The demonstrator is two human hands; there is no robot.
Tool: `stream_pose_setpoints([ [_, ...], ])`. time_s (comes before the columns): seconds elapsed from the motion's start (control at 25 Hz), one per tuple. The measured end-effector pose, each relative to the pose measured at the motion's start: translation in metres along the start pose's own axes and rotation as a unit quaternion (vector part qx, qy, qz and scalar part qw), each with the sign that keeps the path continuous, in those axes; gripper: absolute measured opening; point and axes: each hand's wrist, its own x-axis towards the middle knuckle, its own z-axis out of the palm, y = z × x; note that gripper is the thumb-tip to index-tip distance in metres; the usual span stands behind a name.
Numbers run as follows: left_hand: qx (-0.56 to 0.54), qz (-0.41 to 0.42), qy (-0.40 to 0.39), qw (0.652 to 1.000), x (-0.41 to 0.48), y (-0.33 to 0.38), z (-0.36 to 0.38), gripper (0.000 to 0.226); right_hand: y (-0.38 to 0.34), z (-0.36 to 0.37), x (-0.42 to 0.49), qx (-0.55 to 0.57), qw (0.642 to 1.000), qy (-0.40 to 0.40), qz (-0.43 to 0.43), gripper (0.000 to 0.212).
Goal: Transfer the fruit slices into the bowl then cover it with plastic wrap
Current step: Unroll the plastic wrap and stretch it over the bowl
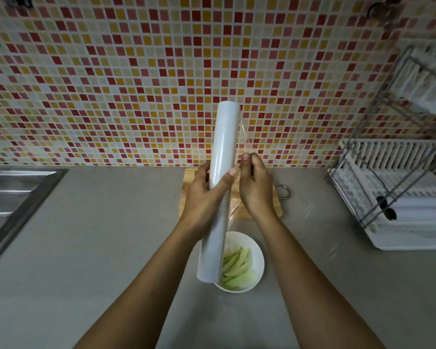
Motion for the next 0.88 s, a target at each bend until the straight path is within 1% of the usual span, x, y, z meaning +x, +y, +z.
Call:
stream_pose_setpoints([
  [0.08, 0.024, -0.017, 0.008, 1.000, -0.001, -0.008, 0.002, 0.050, 0.011, -0.005, -0.001, -0.016, 1.000, -0.001, 0.005, 0.026],
  [0.2, 0.033, -0.060, 0.025, 0.997, -0.001, -0.021, 0.004, 0.038, 0.028, -0.012, -0.005, -0.034, 0.999, 0.001, 0.024, 0.025],
  [0.32, 0.010, -0.100, 0.027, 0.995, -0.004, -0.033, 0.005, 0.031, 0.045, -0.017, -0.010, -0.046, 0.998, 0.005, 0.048, 0.031],
  [0.44, -0.017, -0.131, 0.018, 0.991, -0.006, -0.042, 0.003, 0.039, 0.061, -0.023, -0.015, -0.065, 0.995, 0.002, 0.076, 0.030],
  [0.52, -0.024, -0.130, -0.001, 0.991, -0.007, -0.047, 0.003, 0.044, 0.070, -0.028, -0.017, -0.078, 0.993, 0.003, 0.084, 0.029],
  [0.6, -0.002, -0.143, -0.017, 0.990, -0.009, -0.051, 0.005, 0.054, 0.079, -0.033, -0.021, -0.085, 0.992, -0.002, 0.095, 0.028],
  [0.64, 0.009, -0.168, -0.020, 0.986, -0.011, -0.054, 0.009, 0.057, 0.085, -0.036, -0.023, -0.089, 0.990, -0.007, 0.106, 0.029],
  [0.72, 0.017, -0.207, -0.030, 0.978, -0.018, -0.061, 0.018, 0.055, 0.098, -0.041, -0.032, -0.089, 0.988, -0.020, 0.126, 0.029],
  [0.84, 0.069, -0.212, -0.042, 0.974, -0.028, -0.073, 0.027, 0.064, 0.116, -0.050, -0.048, -0.092, 0.984, -0.027, 0.151, 0.031],
  [0.88, 0.094, -0.214, -0.039, 0.972, -0.029, -0.078, 0.028, 0.064, 0.122, -0.053, -0.052, -0.096, 0.982, -0.023, 0.162, 0.031],
])
